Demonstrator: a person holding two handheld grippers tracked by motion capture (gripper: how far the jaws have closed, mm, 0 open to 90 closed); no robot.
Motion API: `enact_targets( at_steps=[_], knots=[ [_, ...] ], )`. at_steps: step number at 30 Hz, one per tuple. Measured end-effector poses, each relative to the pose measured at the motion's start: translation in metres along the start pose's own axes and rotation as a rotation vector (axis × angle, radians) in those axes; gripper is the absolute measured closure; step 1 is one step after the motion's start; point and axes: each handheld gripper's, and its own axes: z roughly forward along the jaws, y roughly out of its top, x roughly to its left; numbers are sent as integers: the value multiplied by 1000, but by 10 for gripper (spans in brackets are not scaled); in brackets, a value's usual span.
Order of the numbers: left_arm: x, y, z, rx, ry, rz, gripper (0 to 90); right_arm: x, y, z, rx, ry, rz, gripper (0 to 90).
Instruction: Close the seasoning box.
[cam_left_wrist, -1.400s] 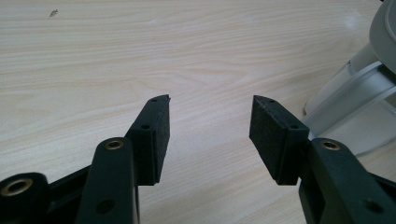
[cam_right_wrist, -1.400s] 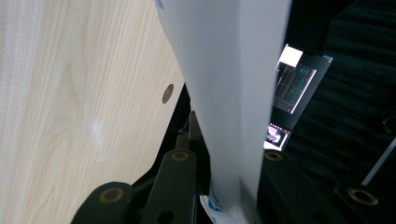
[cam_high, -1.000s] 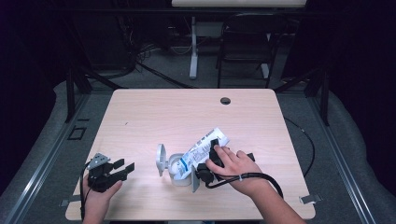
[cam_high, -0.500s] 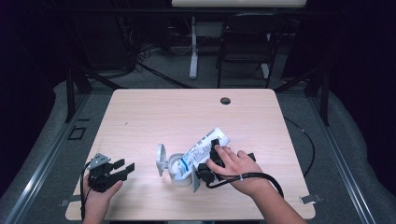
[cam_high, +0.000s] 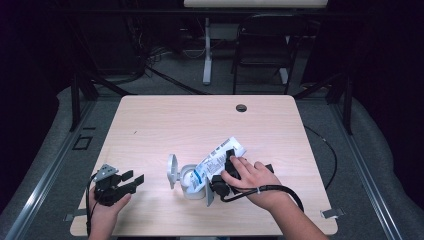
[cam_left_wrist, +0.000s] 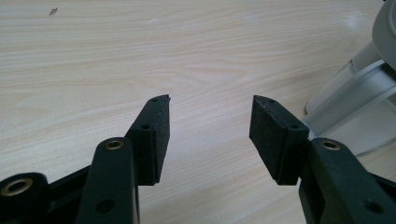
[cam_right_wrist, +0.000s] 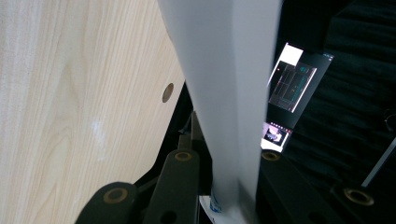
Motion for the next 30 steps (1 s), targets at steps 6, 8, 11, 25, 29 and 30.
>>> enact_targets(
  at_steps=[6,8,11,25,29,30],
  knots=[
    [0,0,0,-2,1,-3,485,0,0,0,4,1,3,850],
    [0,0,0,5,0,-1,485,0,0,0,5,2,4,853],
    [1,0,0,1,-1,-4,485,-1,0,-1,3,4,7,858],
    [1,0,0,8,1,0,485,-1,-1,-1,0,12,25,874],
    [1,0,0,8,2,-1,485,0,-1,-1,-7,15,33,874],
    [1,0,0,7,1,-2,485,0,0,-1,-6,15,35,874]
  ],
)
